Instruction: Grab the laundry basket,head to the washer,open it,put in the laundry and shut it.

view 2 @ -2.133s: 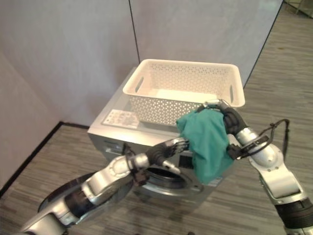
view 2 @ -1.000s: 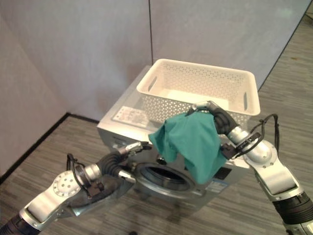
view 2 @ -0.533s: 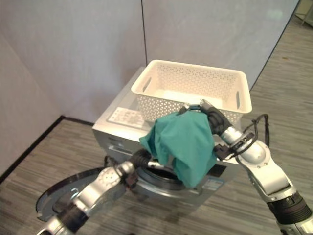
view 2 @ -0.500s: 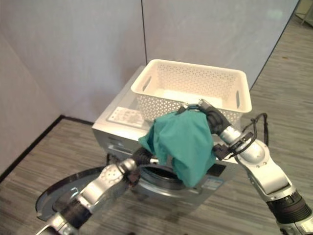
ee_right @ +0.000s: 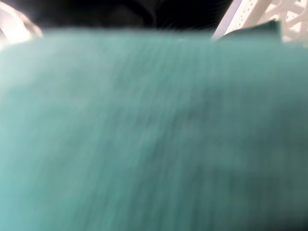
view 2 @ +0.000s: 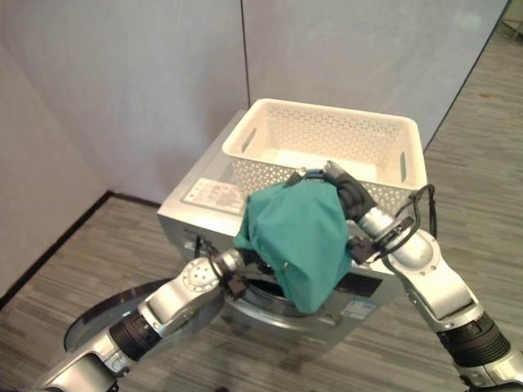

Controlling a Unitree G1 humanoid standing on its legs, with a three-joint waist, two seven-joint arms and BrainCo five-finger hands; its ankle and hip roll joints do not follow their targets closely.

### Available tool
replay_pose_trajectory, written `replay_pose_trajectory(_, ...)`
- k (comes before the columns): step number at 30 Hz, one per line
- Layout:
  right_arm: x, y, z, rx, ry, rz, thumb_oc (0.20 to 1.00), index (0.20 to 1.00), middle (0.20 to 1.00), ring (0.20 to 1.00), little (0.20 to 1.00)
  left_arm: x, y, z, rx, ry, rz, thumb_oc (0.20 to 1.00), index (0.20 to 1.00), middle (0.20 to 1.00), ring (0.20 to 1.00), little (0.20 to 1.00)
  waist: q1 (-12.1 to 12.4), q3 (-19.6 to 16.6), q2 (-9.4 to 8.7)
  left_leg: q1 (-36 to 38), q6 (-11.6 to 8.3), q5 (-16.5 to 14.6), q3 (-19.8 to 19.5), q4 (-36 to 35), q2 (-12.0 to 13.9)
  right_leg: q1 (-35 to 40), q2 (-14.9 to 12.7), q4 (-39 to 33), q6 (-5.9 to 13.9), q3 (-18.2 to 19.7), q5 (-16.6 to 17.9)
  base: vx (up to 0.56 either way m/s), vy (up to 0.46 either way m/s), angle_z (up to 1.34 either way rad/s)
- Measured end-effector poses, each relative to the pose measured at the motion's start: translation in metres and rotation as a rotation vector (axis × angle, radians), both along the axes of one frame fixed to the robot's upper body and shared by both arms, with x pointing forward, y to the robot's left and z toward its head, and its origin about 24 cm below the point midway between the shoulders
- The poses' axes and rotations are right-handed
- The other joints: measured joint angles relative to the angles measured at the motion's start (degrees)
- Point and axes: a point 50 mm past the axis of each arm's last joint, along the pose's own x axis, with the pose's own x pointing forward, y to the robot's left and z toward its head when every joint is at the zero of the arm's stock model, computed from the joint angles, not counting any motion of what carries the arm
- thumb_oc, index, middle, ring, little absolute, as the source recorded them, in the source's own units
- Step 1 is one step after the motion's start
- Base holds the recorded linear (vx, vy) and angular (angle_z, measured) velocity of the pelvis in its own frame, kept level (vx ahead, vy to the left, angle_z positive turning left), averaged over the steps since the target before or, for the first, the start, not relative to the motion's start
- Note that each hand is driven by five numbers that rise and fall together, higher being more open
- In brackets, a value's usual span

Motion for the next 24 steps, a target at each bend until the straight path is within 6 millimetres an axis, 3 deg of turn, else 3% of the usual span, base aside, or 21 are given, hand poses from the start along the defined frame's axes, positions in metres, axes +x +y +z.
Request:
replay_pose_trajectory(4,0.005,-0.005,-0.004,0.012,0.017,-0.045,0.2,0.2,0.2,0.2,0.2,0.0,-0.005,0.004,-0.036,0.018,-0.02,1.0,1.0,1.0,1.0,1.0,-0.4,-0.2,0.34,0.0,0.0,0.0,0.0,0.0,0.0,0.0,0.0,0.0,0.01,0.0,0.0,0.0,0.0,0.0)
replay_pose_trajectory(5,0.005,-0.006,-0.005,0.014,0.018,-0.053,0.2,0.2,0.2,0.2,0.2,-0.001,-0.005,0.004,-0.037,0.02,-0.02,0.545,0.545,0.545,0.545,0.545,-0.5,-0.3,0.46,0.0,0.0,0.0,0.0,0.0,0.0,0.0,0.0,0.0,0.01,0.0,0.0,0.0,0.0,0.0)
replay_pose_trajectory(7,0.006,-0.006,-0.005,0.02,0.016,-0.061,0.2,0.2,0.2,0.2,0.2,-0.001,-0.007,0.004,-0.05,0.027,-0.023,0.278,0.278,0.278,0.278,0.278,-1.1,-0.4,0.63,0.0,0.0,0.0,0.0,-0.1,0.0,0.0,0.0,0.0,0.01,0.0,0.0,0.0,0.0,0.0)
replay_pose_trajectory(8,0.006,-0.006,-0.005,0.021,0.016,-0.062,0.2,0.2,0.2,0.2,0.2,-0.002,-0.01,0.005,-0.077,0.046,-0.026,0.2,0.2,0.2,0.2,0.2,-1.4,-0.4,0.69,0.0,0.0,0.0,0.0,-0.1,0.0,0.0,0.0,0.0,0.01,0.0,0.0,0.0,0.0,0.0)
replay_pose_trajectory(13,0.006,-0.007,-0.004,0.032,0.011,-0.079,0.2,0.2,0.2,0.2,0.2,-0.006,-0.024,0.007,-0.136,0.081,-0.039,0.2,0.2,0.2,0.2,0.2,-1.6,-0.4,0.7,-0.1,0.0,0.0,0.0,-0.1,0.0,-0.1,0.0,0.0,0.01,0.0,0.0,0.0,0.0,0.0)
replay_pose_trajectory(24,0.007,-0.007,-0.004,0.051,0.008,-0.096,0.2,0.2,0.2,0.2,0.2,-0.004,-0.021,0.009,-0.172,0.102,-0.003,0.2,0.2,0.2,0.2,0.2,-1.5,-0.3,0.49,-0.1,0.0,0.0,0.0,-0.1,0.0,-0.1,0.0,0.0,0.01,0.0,0.0,0.0,0.0,0.0)
